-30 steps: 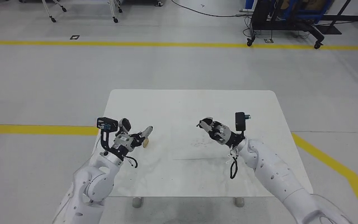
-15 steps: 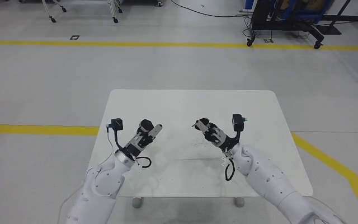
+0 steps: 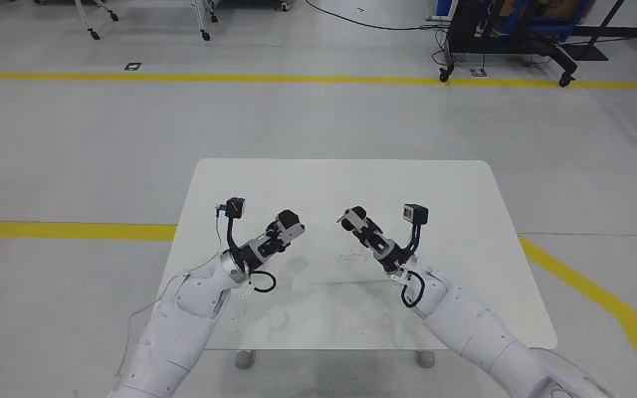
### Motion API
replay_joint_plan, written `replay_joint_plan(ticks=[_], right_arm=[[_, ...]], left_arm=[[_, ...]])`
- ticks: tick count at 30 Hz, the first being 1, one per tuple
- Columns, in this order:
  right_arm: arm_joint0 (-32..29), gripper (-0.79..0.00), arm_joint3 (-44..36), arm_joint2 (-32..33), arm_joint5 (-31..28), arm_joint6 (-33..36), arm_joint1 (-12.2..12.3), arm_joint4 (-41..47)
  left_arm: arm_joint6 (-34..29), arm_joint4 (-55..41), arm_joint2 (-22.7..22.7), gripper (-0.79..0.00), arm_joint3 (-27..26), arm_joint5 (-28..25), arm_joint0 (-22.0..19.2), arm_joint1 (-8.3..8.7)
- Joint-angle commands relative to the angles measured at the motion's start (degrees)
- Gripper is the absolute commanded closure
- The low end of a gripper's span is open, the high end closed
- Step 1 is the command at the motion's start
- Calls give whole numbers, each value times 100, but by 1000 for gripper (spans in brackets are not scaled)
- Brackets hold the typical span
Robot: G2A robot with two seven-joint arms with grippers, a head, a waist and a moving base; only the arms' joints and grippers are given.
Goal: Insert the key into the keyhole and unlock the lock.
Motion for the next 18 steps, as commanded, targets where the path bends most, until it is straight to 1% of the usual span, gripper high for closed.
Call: replay_joint_plan(ticks=[1,4,10,14,17,18], right_arm=[[33,0,9,-13,0,410,-20,278],[75,0,76,-1,0,792,-61,513],[126,0,210,-2,0,1349,-183,864],[138,0,291,46,0,1651,-253,1009],[145,0,361,94,0,1845,-301,1105],[151,0,398,113,0,1903,-316,1121]], left_arm=[[53,142,105,-579,-41,-41,30,-16],[59,178,239,-557,-55,-59,42,-35],[150,179,379,-508,-20,23,9,-63],[199,188,423,-453,8,71,-17,-72],[215,210,448,-388,20,86,-36,-76],[218,216,455,-382,24,82,-40,-77]])
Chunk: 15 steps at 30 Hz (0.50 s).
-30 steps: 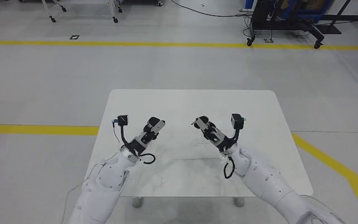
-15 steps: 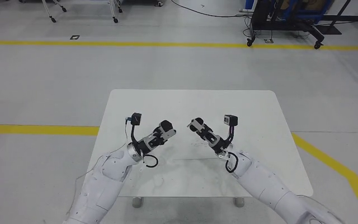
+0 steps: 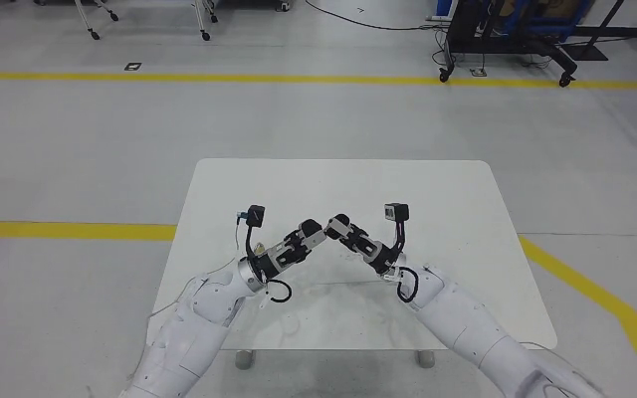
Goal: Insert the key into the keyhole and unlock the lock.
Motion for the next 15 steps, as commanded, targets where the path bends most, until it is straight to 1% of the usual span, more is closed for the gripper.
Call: replay_joint_plan(ticks=[1,6,12,15], right_arm=[[8,0,63,39,0,116,-31,47],[18,0,162,146,0,340,-104,120],[9,0,236,292,0,557,-177,157],[2,0,275,360,0,657,-211,169]], left_arm=[[2,3,16,-369,9,5,-9,-2],[-3,-19,30,-332,27,26,-29,0],[49,178,31,-280,22,125,-42,4],[69,259,44,-215,26,172,-50,4]])
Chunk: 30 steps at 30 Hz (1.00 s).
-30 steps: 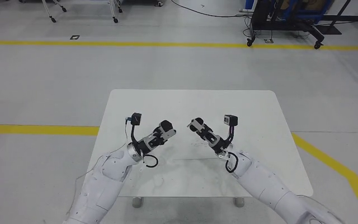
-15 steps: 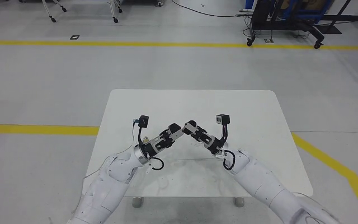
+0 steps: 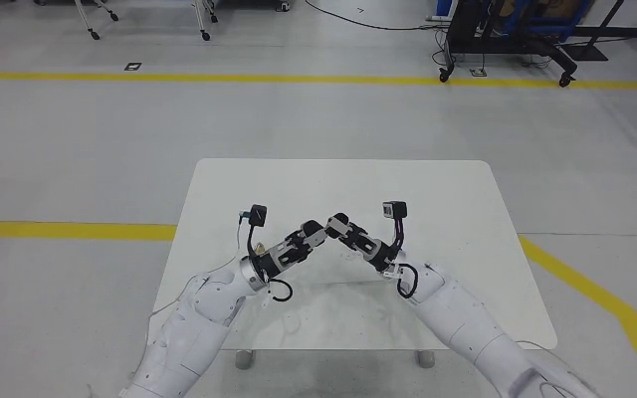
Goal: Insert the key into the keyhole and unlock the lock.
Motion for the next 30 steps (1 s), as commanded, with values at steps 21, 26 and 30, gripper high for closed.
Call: replay_joint_plan(ticks=[21,26,30], right_arm=[[-89,0,125,400,0,813,-185,69],[-91,0,150,466,0,974,-221,169],[-122,0,127,535,0,1083,-246,246]], left_arm=[[245,-44,-12,0,65,329,-24,-12],[246,-117,-66,0,76,325,-26,-4],[257,-116,-85,-197,62,331,-15,0]])
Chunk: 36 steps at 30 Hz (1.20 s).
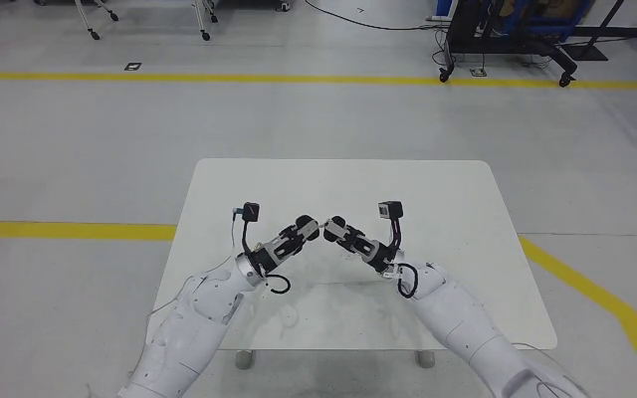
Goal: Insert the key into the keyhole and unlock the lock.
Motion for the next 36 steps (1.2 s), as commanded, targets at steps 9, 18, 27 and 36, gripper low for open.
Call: replay_joint_plan(ticks=[9,18,27,36], right_arm=[[-48,0,32,149,0,268,-71,175],[-75,0,51,246,0,442,-142,205],[-114,0,21,385,0,607,-183,155],[-124,-785,14,413,0,610,-184,145]], left_arm=[[-81,-8,30,-323,-32,-47,18,2],[-166,-26,51,0,-22,-3,4,4],[-123,51,38,0,-38,62,10,7],[250,-25,-102,0,-28,138,66,6]])
